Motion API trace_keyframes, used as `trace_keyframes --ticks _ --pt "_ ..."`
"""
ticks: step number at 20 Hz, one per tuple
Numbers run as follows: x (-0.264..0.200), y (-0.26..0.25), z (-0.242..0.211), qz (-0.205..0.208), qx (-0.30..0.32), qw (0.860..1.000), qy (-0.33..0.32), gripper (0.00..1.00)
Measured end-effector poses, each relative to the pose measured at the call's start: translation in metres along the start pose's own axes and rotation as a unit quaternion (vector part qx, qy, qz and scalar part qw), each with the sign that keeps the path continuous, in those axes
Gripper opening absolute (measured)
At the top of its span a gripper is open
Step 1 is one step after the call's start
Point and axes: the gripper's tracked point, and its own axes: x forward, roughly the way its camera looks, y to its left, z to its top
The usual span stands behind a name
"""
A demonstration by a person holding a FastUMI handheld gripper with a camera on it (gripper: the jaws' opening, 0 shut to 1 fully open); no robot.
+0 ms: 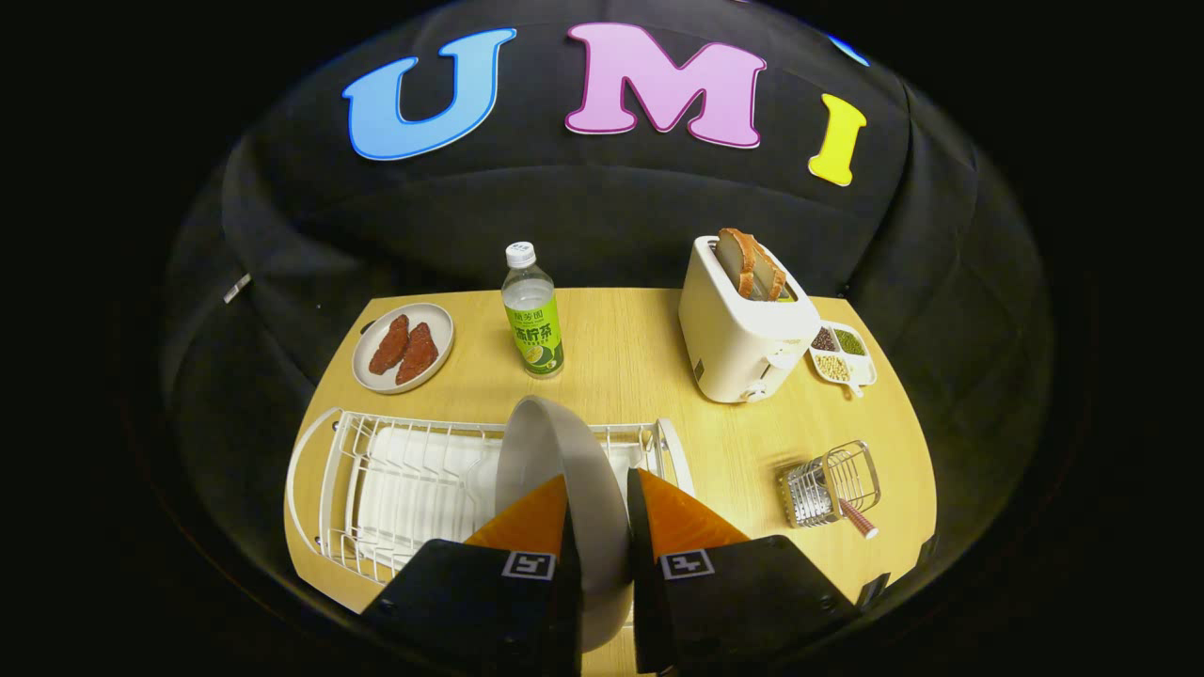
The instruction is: Take the plate from the dish rack, then take the spoon from the basket and place it into the plate.
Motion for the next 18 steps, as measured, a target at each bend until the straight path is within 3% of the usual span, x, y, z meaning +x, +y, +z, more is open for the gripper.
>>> trace_keyframes --ticks 10,18 --pt "-0.075 -0.060 -0.013 0.116 0.042 0.992 -0.017 0.26" --pt "-0.136 -0.147 -0.068 0.152 0.075 0.985 0.001 0.25"
